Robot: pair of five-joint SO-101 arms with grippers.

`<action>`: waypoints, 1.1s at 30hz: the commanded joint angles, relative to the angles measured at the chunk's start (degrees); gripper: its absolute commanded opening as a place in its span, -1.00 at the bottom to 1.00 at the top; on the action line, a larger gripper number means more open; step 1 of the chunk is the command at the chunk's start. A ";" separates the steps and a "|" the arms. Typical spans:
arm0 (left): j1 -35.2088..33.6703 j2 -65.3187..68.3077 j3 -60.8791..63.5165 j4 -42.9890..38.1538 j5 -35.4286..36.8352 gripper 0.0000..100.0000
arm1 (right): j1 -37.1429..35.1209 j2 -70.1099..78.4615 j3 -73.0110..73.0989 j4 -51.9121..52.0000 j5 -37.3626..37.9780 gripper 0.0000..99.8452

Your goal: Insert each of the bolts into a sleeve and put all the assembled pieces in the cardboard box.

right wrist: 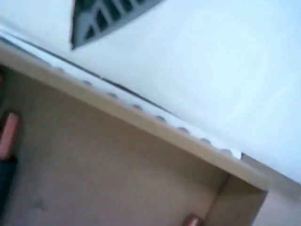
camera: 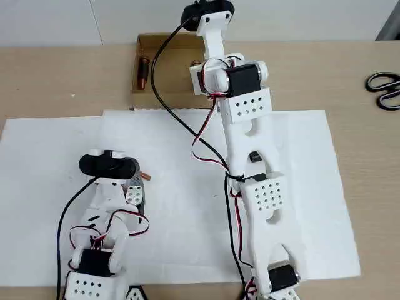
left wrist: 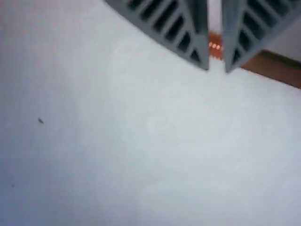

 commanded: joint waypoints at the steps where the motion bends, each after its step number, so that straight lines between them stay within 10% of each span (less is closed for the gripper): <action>1: -0.26 -0.44 -0.13 -1.32 -1.05 -0.99 | -1.45 -7.69 -1.58 1.19 -0.44 -0.59; 11: -0.26 -0.44 -1.45 -0.35 -10.81 -0.99 | -3.74 -31.52 32.70 0.66 -1.23 -0.59; 33: -0.26 -0.44 -10.86 10.90 -5.45 -0.99 | -1.01 -60.09 90.29 -0.40 -4.48 -0.59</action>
